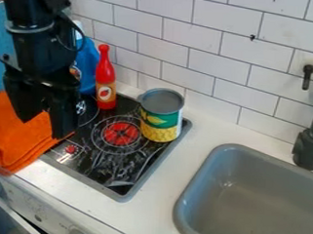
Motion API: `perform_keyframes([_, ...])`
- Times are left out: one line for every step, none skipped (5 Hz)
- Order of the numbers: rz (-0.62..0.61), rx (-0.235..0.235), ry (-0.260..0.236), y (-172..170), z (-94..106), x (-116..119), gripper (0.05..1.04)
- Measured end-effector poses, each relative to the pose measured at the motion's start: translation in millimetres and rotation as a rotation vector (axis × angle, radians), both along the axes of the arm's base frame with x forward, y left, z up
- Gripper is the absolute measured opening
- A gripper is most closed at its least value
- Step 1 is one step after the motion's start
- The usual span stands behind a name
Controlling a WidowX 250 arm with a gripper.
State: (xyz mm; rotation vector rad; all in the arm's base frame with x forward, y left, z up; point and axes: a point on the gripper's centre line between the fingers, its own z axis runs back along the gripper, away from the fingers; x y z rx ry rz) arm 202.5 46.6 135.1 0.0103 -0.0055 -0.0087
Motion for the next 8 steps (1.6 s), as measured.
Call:
perform_keyframes([0.000, -0.004, 0.016, 0.0, -4.1, -1.3, 1.001])
perform_keyframes([-0.018, 0.000, 0.012, 25.9, -10.1, 9.9, 1.001])
perform_keyframes([-0.046, 0.011, -0.025, 57.3, -19.3, 23.2, 1.001])
perform_keyframes([-0.085, 0.067, -0.021, 80.0, -24.8, 37.8, 1.001])
perform_keyframes([-0.046, 0.131, 0.000, 114.8, -30.2, 40.3, 1.001])
perform_keyframes([-0.037, 0.168, 0.014, 142.8, -27.1, 39.6, 1.001])
perform_keyframes([-0.006, 0.164, 0.048, 162.9, -37.2, 36.3, 1.001])
perform_keyframes([0.006, 0.189, 0.060, 169.9, -47.6, 36.1, 1.001])
